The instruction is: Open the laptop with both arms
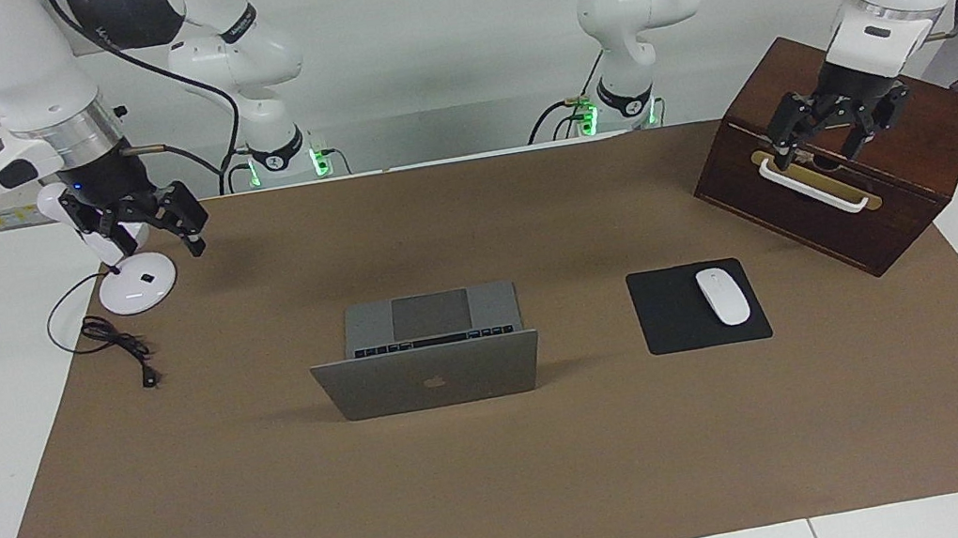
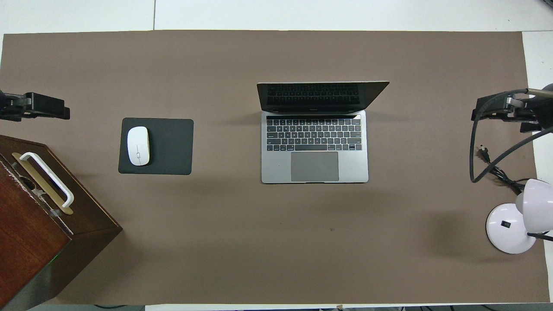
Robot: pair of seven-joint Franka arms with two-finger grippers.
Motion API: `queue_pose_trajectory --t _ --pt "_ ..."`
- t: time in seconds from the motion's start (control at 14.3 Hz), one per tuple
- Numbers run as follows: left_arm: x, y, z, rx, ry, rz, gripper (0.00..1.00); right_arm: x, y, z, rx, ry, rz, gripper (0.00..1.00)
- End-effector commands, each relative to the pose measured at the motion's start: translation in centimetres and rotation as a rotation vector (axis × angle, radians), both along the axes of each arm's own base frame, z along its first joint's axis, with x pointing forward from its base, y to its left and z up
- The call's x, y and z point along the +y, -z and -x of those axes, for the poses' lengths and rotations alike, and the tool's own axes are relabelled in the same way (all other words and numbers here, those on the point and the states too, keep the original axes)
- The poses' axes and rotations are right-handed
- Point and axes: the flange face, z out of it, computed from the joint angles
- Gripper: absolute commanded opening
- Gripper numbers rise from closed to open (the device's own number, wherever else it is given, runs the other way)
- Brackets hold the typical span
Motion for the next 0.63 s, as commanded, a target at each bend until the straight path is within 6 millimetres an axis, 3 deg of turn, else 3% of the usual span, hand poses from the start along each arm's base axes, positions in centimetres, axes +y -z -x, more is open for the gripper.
queue_pose_trajectory --t 0.0,0.56 --pt "0.15 -0.09 0.78 -0.014 -0.016 -0.019 1.00 0.02 0.02 -0.09 0.015 0.008 -0.015 1.00" --pt "0.50 -0.10 0.89 -0.008 -0.020 -0.020 1.00 -0.54 0.13 -0.06 0.014 -0.049 0.003 1.00"
